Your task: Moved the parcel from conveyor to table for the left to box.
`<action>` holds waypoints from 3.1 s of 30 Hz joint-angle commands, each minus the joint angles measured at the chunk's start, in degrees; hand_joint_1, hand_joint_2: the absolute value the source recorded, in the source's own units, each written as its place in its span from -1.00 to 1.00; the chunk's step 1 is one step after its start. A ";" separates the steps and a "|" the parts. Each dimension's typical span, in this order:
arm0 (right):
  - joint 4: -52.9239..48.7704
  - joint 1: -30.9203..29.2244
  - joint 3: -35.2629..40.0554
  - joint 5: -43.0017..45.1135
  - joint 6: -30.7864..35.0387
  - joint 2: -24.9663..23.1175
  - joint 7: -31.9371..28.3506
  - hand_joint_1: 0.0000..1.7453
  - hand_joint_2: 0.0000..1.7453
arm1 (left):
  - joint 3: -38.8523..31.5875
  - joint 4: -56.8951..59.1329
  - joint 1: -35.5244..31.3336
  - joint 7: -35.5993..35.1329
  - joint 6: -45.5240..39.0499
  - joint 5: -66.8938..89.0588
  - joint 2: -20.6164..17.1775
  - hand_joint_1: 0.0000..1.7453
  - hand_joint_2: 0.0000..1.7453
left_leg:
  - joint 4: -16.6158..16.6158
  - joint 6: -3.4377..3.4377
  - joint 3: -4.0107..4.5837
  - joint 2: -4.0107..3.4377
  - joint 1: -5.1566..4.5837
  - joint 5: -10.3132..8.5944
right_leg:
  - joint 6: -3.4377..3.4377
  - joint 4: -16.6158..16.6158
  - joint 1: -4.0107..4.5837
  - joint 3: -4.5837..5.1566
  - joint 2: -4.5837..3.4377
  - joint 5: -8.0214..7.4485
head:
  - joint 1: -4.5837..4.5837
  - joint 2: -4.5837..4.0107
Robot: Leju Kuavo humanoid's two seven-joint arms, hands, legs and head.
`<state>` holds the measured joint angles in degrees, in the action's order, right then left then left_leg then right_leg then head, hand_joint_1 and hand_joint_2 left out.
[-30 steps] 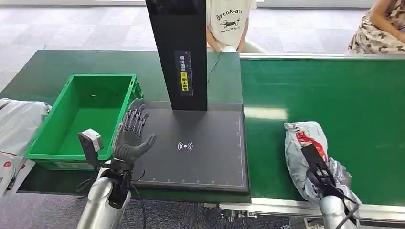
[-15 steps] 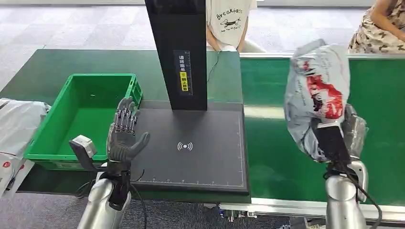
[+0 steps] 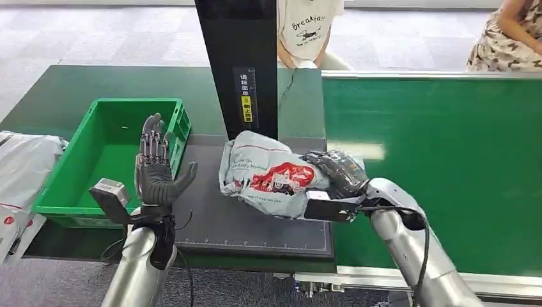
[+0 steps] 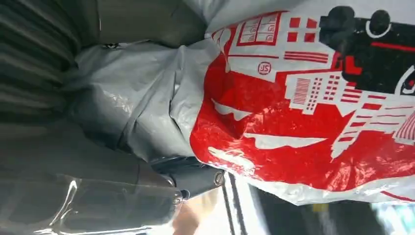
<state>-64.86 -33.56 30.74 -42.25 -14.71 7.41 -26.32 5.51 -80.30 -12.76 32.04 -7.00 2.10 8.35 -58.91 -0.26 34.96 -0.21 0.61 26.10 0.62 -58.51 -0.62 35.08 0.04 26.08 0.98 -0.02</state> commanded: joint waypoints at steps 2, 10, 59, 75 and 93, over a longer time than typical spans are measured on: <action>23.30 -15.21 21.10 2.49 -3.84 -0.79 -0.22 1.00 1.00 | 2.46 5.36 -4.45 -1.59 -0.67 -1.53 -2.10 -1.00 1.00 | 0.04 0.01 -0.10 -0.11 -0.02 0.00 | -0.01 0.03 -0.02 -0.05 -0.11 -0.04 | 0.00 0.00; 29.52 -12.81 24.23 6.68 12.19 -3.06 -11.28 1.00 1.00 | 6.15 7.36 -5.88 -1.76 -0.14 -2.13 -2.27 -1.00 1.00 | 0.16 -0.01 -0.30 0.20 0.03 -0.04 | -0.01 0.19 0.03 -0.32 0.14 0.01 | 0.00 0.00; -24.75 20.08 -17.98 37.77 25.36 -5.33 -13.68 -1.00 1.00 | 29.25 28.37 -19.84 -19.94 3.99 43.86 -8.23 -1.00 1.00 | 0.05 -0.03 0.03 0.29 -0.02 -0.05 | 0.00 0.08 -0.02 0.01 0.24 0.03 | 0.00 0.00; -25.17 23.50 -21.56 35.27 26.06 -8.14 -13.68 -1.00 1.00 | 28.70 35.43 -21.66 -24.43 10.25 53.39 -7.87 1.00 1.00 | 0.09 -0.04 -0.14 0.07 0.00 -0.06 | 0.04 0.05 0.00 -0.08 0.03 -0.03 | 0.00 0.00; -33.19 28.43 -29.45 34.22 26.78 -9.98 -13.68 -1.00 1.00 | 14.85 -1.03 -2.36 -16.82 -29.06 59.86 -9.41 1.00 1.00 | 0.07 -0.11 -0.10 -0.02 0.01 0.09 | 0.03 0.04 0.01 -0.03 -0.07 0.06 | 0.00 0.00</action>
<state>-96.76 -5.92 5.93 -7.25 12.39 0.33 -40.19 27.19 -66.52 -23.39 19.00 -26.32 52.38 1.44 -58.89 -0.36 35.00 -0.11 0.62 26.14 0.64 -58.52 -0.61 35.15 0.08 26.13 0.98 -0.02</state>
